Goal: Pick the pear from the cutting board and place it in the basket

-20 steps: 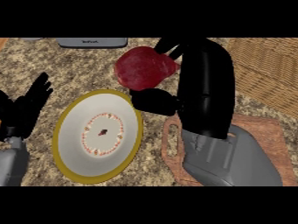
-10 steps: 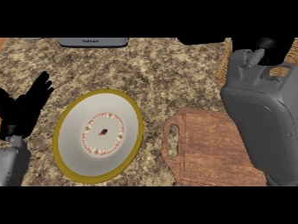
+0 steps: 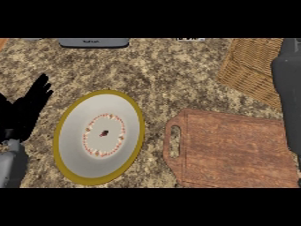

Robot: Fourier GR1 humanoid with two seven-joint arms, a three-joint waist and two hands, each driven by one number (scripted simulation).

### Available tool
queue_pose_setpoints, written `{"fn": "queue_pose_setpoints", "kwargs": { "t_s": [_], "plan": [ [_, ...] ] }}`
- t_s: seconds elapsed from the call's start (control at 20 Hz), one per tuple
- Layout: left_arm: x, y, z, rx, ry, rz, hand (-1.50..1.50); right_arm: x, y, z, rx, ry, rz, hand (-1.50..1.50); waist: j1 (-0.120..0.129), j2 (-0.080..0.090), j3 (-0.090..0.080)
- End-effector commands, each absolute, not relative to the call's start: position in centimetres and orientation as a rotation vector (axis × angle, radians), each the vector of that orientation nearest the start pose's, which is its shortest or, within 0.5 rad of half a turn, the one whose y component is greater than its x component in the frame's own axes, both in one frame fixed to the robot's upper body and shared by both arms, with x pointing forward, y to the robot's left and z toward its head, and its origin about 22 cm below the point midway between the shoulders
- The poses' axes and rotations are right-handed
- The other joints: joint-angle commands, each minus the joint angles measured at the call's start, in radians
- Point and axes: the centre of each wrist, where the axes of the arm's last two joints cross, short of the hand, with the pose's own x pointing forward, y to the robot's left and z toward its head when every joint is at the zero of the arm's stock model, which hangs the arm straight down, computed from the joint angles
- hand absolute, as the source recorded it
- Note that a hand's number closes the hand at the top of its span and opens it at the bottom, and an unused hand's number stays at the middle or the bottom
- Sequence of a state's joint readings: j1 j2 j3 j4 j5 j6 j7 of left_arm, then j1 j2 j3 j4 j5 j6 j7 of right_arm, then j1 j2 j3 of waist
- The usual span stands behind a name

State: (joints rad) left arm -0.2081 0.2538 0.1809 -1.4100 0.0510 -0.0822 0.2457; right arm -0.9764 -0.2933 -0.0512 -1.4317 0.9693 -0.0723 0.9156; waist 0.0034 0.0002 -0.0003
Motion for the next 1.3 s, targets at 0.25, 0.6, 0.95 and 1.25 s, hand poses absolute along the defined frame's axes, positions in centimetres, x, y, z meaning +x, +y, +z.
{"fn": "queue_pose_setpoints", "kwargs": {
  "t_s": [0.25, 0.6, 0.95, 1.25],
  "plan": [
    [28.5, 31.2, 3.2, 0.193, -1.368, -0.076, 0.00, 38.1, -25.6, 23.7, -1.302, -1.447, 0.145, 1.50, -0.001, 0.000, 0.001],
    [28.3, 31.7, 4.5, 0.196, -1.384, -0.084, 0.00, 39.2, -31.4, 19.6, -1.237, -1.443, 0.076, 1.50, 0.007, 0.002, 0.001],
    [31.0, 31.5, 3.7, 0.200, -1.385, -0.065, 0.00, 41.1, -32.3, 17.4, -1.288, -1.344, -0.093, -1.50, 0.005, 0.006, 0.000],
    [29.9, 30.7, 4.0, 0.188, -1.386, -0.084, 0.00, 41.7, -33.4, 16.2, -1.266, -1.456, -0.042, -1.50, 0.008, 0.004, 0.001]
  ]
}}
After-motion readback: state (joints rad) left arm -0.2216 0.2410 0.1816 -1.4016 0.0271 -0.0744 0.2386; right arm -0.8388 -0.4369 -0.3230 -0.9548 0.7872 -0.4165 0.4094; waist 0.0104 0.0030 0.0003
